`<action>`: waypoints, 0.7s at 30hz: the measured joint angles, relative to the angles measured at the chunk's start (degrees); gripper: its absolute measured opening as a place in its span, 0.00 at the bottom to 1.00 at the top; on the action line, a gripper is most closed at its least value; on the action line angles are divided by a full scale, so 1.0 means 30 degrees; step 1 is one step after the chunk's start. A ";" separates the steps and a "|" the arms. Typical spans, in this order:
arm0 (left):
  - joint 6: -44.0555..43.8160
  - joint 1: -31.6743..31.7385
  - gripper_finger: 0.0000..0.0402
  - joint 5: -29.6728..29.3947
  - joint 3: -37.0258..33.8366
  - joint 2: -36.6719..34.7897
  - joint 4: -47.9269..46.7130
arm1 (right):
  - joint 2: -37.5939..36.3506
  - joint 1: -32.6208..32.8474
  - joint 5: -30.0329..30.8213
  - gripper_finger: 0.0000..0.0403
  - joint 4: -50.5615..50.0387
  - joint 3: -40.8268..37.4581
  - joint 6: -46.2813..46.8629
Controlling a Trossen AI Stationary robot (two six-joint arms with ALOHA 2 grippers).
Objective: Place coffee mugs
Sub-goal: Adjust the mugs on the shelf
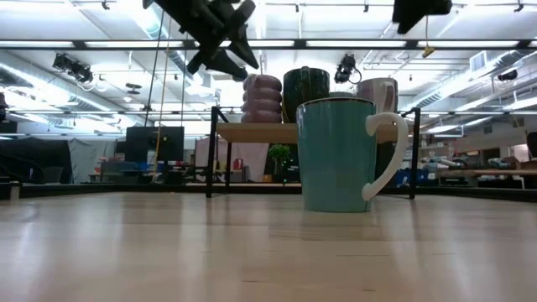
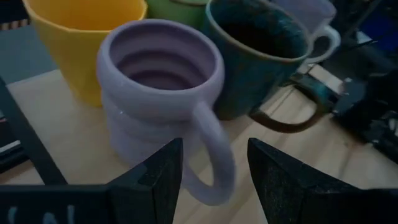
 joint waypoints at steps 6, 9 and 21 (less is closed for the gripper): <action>-0.0275 -0.0430 0.47 -0.1273 -0.0007 0.0078 0.0031 | -0.1457 0.0341 0.1103 0.33 -0.0038 0.0007 -0.0392; -0.0255 -0.0755 0.47 -0.1834 -0.0007 0.0078 0.0296 | -0.1675 0.0598 0.1477 0.33 0.0088 0.0007 -0.0443; 0.0418 -0.0690 0.47 -0.1693 -0.0017 0.0827 0.0373 | -0.1404 0.1601 0.2348 0.33 0.1390 -0.0857 -0.0545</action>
